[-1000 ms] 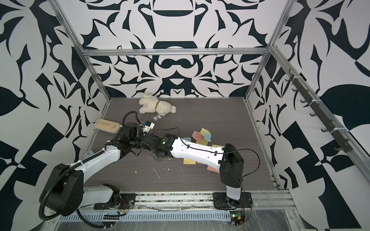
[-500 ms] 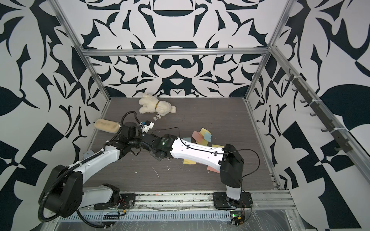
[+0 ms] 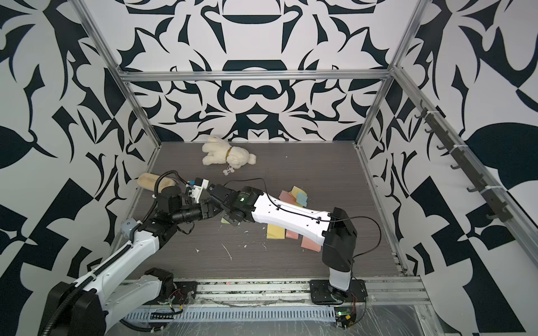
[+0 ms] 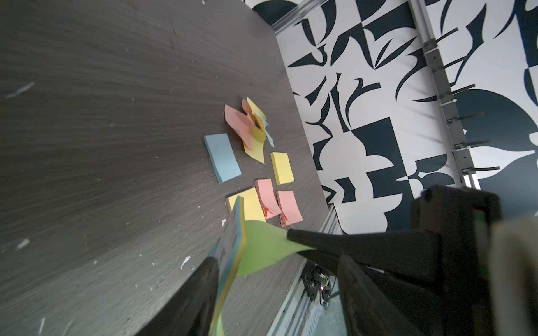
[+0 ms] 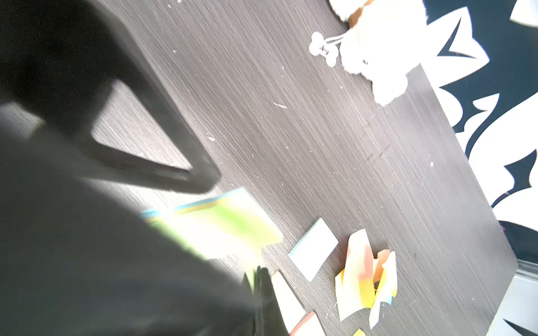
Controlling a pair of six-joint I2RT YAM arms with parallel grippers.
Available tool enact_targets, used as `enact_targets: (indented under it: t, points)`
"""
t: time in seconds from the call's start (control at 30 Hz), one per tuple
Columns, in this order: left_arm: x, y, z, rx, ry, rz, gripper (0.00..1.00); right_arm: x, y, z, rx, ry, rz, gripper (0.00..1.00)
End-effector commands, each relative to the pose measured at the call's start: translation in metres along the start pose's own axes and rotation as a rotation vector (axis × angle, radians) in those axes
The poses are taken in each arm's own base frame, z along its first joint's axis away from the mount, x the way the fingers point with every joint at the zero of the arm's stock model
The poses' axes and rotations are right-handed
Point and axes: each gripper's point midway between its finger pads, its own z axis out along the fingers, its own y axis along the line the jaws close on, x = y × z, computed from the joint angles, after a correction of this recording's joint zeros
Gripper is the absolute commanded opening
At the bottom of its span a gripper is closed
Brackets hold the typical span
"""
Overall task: Tear off pages from different memo pads
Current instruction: Tear off the paper from the memo pad.
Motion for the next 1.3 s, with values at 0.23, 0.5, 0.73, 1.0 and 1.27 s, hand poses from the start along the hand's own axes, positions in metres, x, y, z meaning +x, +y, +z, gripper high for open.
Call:
enact_targets:
  t: [0.23,0.5,0.73,1.0,1.27]
  points:
    - [0.0,0.01,0.0,-0.07,-0.031,0.018,0.74,-0.019,-0.018,-0.047,-0.037,-0.096,0.032,0.0]
    - [0.003,0.01,0.004,-0.122,0.028,0.107,0.73,-0.025,-0.019,-0.059,-0.065,-0.121,0.017,0.0]
    - [0.013,-0.001,0.015,-0.065,0.086,0.13,0.59,-0.031,-0.027,-0.064,-0.062,-0.142,0.036,0.0]
    - [0.012,0.005,0.019,-0.077,0.102,0.116,0.17,-0.031,-0.036,-0.062,-0.038,-0.139,0.05,0.0]
    - [0.027,0.042,0.029,-0.187,0.16,-0.022,0.0,-0.006,-0.108,-0.048,0.118,-0.106,0.199,0.0]
